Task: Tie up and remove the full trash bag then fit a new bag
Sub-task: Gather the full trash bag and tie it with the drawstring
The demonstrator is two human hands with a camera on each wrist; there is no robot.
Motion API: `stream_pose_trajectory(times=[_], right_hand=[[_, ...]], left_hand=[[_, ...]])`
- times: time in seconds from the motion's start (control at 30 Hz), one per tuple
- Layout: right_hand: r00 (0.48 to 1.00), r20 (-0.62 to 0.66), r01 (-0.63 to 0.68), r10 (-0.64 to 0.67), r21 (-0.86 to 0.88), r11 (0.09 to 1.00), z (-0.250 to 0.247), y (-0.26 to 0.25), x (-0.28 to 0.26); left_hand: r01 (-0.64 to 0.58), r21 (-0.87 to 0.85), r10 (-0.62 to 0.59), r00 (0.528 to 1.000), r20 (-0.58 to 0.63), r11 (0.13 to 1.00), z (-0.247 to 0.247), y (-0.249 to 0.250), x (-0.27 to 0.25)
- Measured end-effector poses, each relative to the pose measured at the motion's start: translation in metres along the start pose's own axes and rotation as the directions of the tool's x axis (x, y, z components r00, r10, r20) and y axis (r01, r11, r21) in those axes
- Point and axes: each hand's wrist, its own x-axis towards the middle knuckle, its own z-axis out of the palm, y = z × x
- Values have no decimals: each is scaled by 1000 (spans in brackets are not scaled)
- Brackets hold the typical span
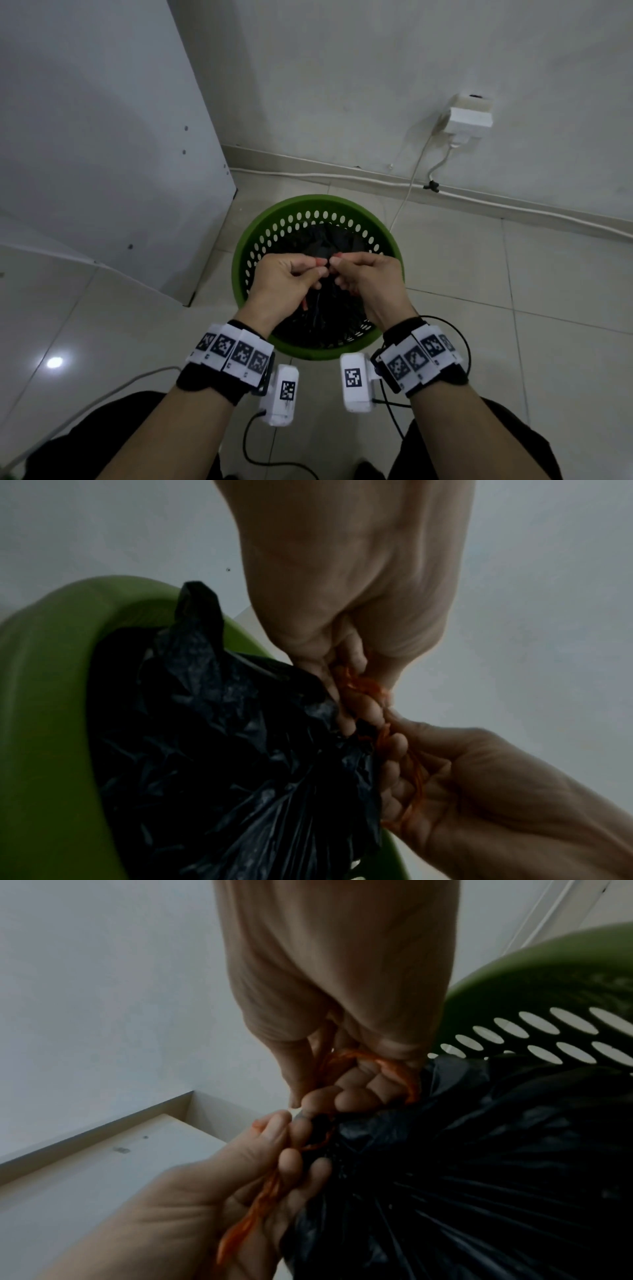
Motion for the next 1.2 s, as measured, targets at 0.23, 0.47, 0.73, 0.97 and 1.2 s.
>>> stream_pose_trajectory(times=[0.23, 0.47, 0.73, 0.97, 1.2], right_hand=[[999, 9, 40, -39, -129, 991, 5, 6, 6], [998, 67, 4, 8, -170, 985, 2, 3, 12], [971, 223, 127, -83, -191, 973, -8, 5, 13], [934, 340, 167, -110, -144, 975, -2, 15, 10], [996, 12, 94, -94, -77, 993, 10, 17, 5]], left_hand=[[18, 97, -22, 999, 45, 995, 2, 0, 6], [159, 25, -161, 977, 141, 987, -6, 1, 11], [44, 161, -82, 968, 238, 986, -18, 1, 17], [-285, 554, 17, 898, 439, 782, -16, 16, 31], [-263, 470, 84, 926, 368, 843, -6, 4, 25]])
